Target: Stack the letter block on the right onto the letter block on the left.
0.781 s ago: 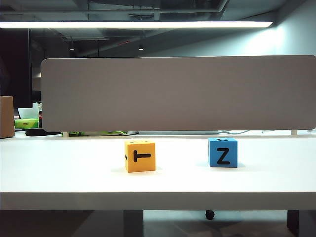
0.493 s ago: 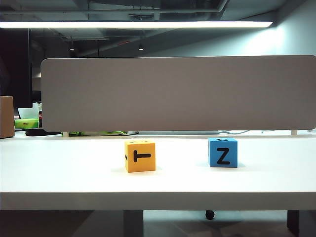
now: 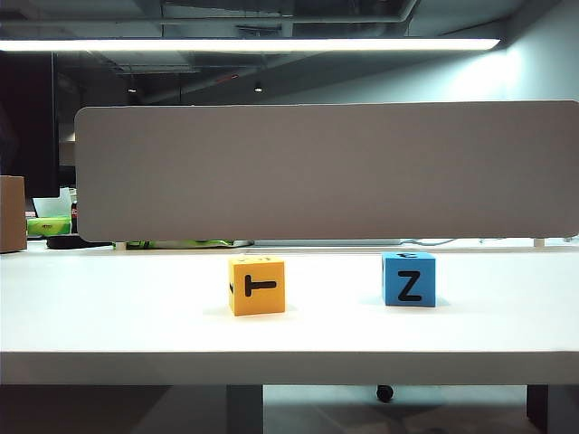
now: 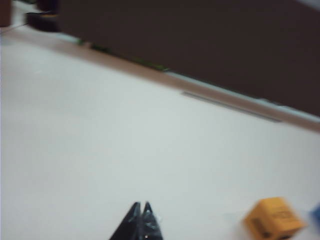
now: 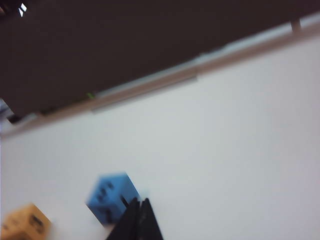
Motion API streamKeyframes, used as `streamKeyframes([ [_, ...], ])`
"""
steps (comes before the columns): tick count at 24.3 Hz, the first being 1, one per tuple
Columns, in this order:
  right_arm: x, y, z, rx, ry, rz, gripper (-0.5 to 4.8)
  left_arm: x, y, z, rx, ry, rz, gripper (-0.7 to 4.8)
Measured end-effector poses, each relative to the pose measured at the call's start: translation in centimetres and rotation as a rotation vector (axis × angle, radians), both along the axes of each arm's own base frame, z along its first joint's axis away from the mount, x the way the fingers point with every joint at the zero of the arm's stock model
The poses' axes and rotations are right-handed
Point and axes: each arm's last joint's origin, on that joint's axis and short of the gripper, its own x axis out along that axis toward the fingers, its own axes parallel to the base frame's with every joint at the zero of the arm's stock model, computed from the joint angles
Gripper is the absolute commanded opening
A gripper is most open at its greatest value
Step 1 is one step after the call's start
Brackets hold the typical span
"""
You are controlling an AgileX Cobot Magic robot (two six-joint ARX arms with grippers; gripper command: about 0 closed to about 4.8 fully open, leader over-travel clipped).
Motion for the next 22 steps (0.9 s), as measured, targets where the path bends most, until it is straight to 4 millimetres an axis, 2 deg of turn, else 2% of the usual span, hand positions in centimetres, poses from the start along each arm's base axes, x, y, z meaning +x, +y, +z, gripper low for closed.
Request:
streamKeyframes([
  [1,-0.5,0.0,1.4,0.004,-0.027,0.001,-0.03,-0.2,-0.1,0.9,-0.002,-0.028,-0.039,-0.06],
  [2,-1.5,0.0,4.0,0.003,-0.059,0.002,-0.03,-0.8,-0.4,2.8,0.028,-0.088,-0.125,-0.06],
  [5,-2.8,0.0,6.4,-0.058,-0.049,0.02,-0.03,-2.0,-0.7,6.2,0.102,-0.186,-0.253,-0.06],
  [7,-3.4,0.1,7.9,-0.135,-0.018,0.057,-0.03,-2.5,-0.9,8.1,0.143,-0.186,-0.313,-0.06],
  [9,-3.8,0.2,9.4,-0.213,0.011,0.094,-0.03,-2.1,-1.0,8.9,0.188,-0.093,-0.368,-0.06],
  [12,-3.2,0.3,11.3,-0.298,0.08,0.153,-0.03,-0.3,-1.2,9.2,0.254,0.049,-0.471,-0.06],
  [15,-1.4,0.6,12.8,-0.338,0.177,0.244,-0.02,1.8,-1.4,10.0,0.296,0.106,-0.547,-0.06],
  [16,0.3,0.8,13.9,-0.337,0.244,0.324,-0.01,2.8,-1.6,10.5,0.31,0.119,-0.584,-0.06],
  [19,2.9,1.4,15.3,-0.323,0.351,0.409,0.0,4.1,-2.5,10.3,0.336,0.151,-0.669,-0.06],
  [20,4.4,1.8,15.8,-0.321,0.397,0.44,0.17,4.3,-2.8,10.2,0.348,0.155,-0.697,-0.06],
  [22,7.5,2.9,16.2,-0.331,0.485,0.472,0.97,4.8,-3.7,10.1,0.373,0.16,-0.755,-0.06],
])
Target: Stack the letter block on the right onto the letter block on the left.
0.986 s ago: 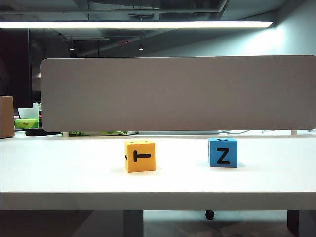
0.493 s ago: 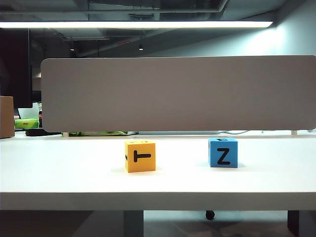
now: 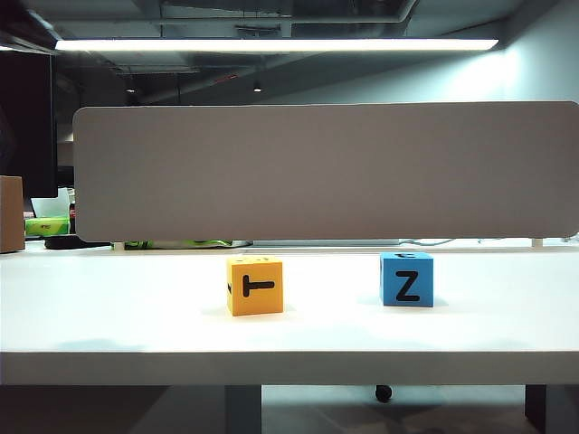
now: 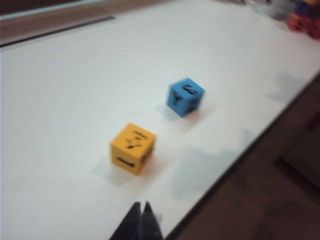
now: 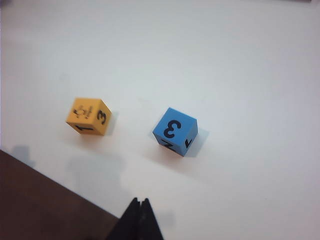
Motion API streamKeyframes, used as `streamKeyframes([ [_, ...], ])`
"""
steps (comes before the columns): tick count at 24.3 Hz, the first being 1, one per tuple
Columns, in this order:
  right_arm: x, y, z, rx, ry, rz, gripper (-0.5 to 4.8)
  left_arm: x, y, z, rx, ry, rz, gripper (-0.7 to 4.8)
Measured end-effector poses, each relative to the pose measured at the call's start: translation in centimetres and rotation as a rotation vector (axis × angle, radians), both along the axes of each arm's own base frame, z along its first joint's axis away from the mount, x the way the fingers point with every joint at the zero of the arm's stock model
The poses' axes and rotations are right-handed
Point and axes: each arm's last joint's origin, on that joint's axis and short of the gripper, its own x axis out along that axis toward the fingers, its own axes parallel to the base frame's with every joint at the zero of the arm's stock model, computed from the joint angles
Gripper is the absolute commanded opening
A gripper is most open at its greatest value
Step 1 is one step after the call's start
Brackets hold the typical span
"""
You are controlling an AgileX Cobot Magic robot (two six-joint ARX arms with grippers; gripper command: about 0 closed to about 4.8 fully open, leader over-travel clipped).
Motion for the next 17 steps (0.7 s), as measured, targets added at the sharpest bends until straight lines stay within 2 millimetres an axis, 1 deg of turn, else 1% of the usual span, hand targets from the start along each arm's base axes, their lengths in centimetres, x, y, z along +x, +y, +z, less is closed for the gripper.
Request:
streamKeyframes([
  [1,1.7,0.6,-0.1,-0.017,0.045,-0.002,1.93,0.2,-0.5,-0.1,0.009,0.001,-0.025,-0.06],
  [2,4.1,1.7,-0.7,-0.047,0.143,-0.005,2.22,0.3,-1.1,-0.4,0.031,0.021,-0.042,-0.06],
  [3,5.4,2.2,-0.8,-0.059,0.182,-0.012,2.32,0.3,-1.4,-0.5,0.043,0.022,-0.044,-0.06],
  [5,9.1,3.8,-1.4,-0.08,0.236,-0.01,2.47,0.2,-1.9,-0.5,0.062,0.012,-0.046,-0.06],
  [6,10.6,4.4,-1.9,-0.088,0.253,-0.013,3.02,0.2,-2.1,-0.6,0.068,0.012,-0.049,-0.06],
  [7,13.4,5.4,-3.4,-0.104,0.314,-0.029,3.37,0.1,-2.3,-0.6,0.068,0.015,-0.052,-0.06],
  [8,14.6,5.8,-4.2,-0.109,0.358,-0.05,3.71,0.1,-2.3,-0.6,0.062,0.024,-0.046,-0.06],
  [9,15.7,6.1,-4.7,-0.11,0.382,-0.069,3.84,0.1,-2.2,-0.6,0.057,0.031,-0.039,-0.06],
  [11,18.1,6.7,-6.0,-0.097,0.424,-0.107,3.92,0.2,-2.2,-0.6,0.042,0.051,-0.018,-0.06],
  [13,19.7,7.0,-7.4,-0.096,0.478,-0.135,4.04,0.2,-2.2,-0.6,0.028,0.076,0.006,-0.06],
  [14,20.2,7.1,-8.0,-0.1,0.504,-0.143,4.22,0.2,-2.2,-0.6,0.021,0.083,0.012,-0.06],
  [15,20.7,7.2,-8.7,-0.104,0.528,-0.15,4.29,0.2,-2.2,-0.6,0.018,0.087,0.013,-0.06],
  [17,21.3,7.4,-9.5,-0.11,0.573,-0.162,4.32,0.2,-2.2,-0.6,0.012,0.095,0.017,-0.06],
])
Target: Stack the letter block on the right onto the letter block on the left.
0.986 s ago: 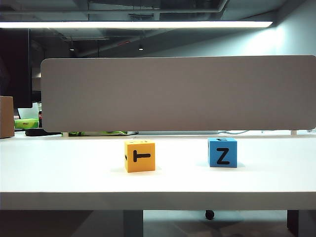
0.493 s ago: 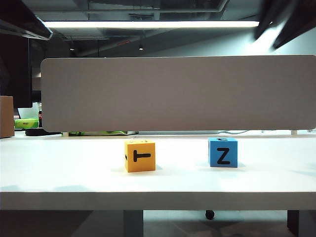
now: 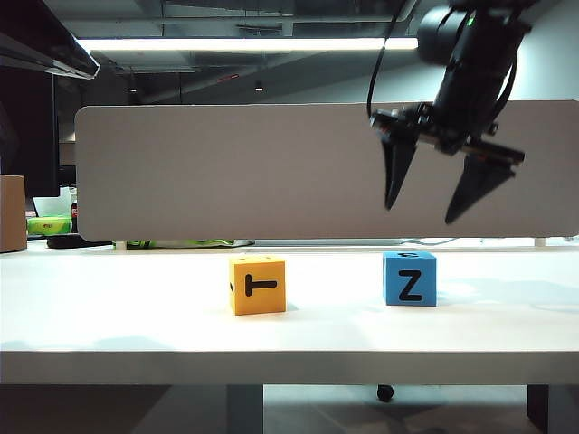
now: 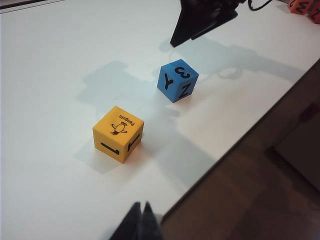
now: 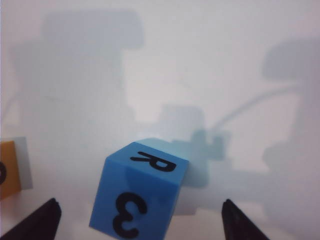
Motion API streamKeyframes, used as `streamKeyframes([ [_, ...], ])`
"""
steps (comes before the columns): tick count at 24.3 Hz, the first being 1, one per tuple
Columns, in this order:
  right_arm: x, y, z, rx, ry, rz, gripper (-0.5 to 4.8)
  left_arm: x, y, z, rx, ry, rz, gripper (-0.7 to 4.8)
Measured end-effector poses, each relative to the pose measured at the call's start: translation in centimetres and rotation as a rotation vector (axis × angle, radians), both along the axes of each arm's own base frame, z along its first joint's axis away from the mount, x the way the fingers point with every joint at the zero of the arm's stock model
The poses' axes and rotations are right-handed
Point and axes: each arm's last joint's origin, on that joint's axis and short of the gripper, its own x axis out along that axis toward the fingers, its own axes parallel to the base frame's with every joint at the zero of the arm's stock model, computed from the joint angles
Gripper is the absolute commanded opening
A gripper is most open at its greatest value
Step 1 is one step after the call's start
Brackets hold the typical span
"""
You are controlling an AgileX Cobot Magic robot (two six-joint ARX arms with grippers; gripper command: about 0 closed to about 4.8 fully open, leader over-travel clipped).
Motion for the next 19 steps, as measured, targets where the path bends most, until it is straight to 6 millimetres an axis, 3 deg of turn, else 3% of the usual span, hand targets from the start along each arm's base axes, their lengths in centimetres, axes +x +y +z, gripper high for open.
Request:
streamKeyframes([
  [6,0.2,1.3,-1.1,-0.004,0.045,0.005,4.33,0.2,0.3,-0.1,0.011,0.025,0.133,-0.06],
  [13,0.1,2.9,-1.6,-0.086,0.021,0.011,4.33,0.3,0.3,-0.1,0.014,0.027,0.146,-0.06],
  [19,0.6,3.5,-4.1,-0.123,0.097,-0.025,4.3,0.2,0.3,-0.1,0.015,0.031,0.145,-0.06],
])
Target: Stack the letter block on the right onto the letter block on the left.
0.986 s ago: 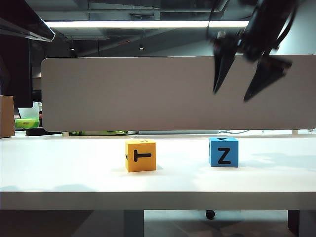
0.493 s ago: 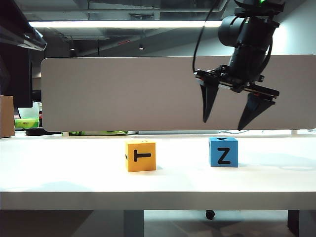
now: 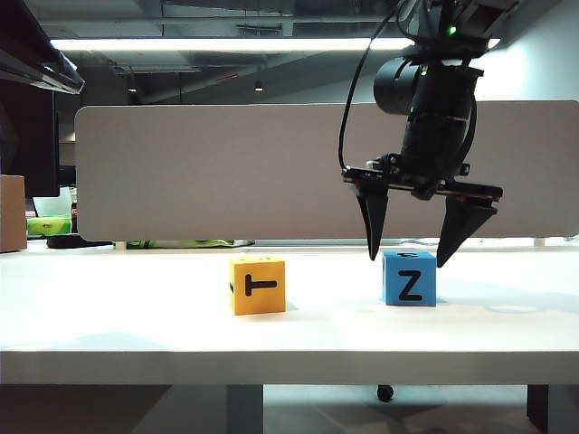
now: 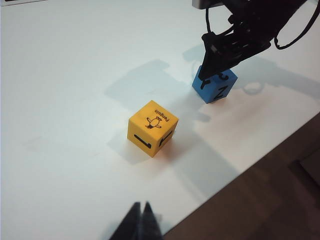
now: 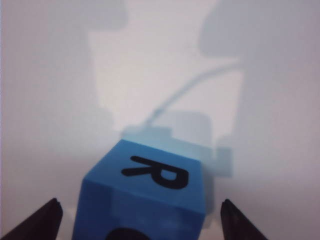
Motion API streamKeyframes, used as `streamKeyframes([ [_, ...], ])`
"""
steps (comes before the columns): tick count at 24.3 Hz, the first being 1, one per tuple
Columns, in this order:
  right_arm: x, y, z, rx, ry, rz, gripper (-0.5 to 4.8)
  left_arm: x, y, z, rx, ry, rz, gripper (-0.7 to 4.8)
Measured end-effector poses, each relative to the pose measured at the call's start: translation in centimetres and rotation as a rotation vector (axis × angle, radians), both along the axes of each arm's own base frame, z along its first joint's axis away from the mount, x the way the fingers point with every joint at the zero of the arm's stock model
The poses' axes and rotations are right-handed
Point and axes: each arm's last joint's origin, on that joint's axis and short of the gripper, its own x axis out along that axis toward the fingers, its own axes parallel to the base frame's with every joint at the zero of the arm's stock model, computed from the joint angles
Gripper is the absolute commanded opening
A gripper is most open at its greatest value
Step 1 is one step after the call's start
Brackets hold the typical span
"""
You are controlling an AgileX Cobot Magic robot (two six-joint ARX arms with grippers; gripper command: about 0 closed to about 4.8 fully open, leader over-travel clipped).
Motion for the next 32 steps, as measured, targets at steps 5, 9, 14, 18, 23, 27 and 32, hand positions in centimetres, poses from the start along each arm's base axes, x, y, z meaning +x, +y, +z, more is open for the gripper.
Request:
streamKeyframes([
  [5,0.1,0.0,-0.4,0.003,0.016,-0.031,3.11,-0.1,0.0,-0.2,0.007,0.021,0.0,-0.06],
  [9,0.1,0.0,-0.4,0.005,0.017,-0.034,3.01,-0.1,0.0,-0.2,0.007,0.021,0.0,-0.06],
  [14,0.0,0.2,-0.4,0.038,0.029,-0.023,3.01,-0.1,0.0,-0.2,0.007,0.021,0.0,-0.06],
  [18,-0.1,1.2,1.1,0.069,0.035,0.01,3.01,-0.2,0.1,0.3,0.016,0.006,0.018,-0.06],
  [23,-1.1,6.2,7.0,0.132,-0.091,0.143,2.88,-0.2,0.4,1.6,0.035,-0.064,0.099,-0.06],
  [27,-2.4,9.2,8.6,0.164,-0.145,0.221,2.69,-0.2,0.4,1.6,0.04,-0.068,0.096,-0.06],
  [32,-3.4,11.8,7.2,0.155,-0.116,0.284,2.7,-0.8,0.6,2.2,0.04,-0.112,0.09,-0.06],
])
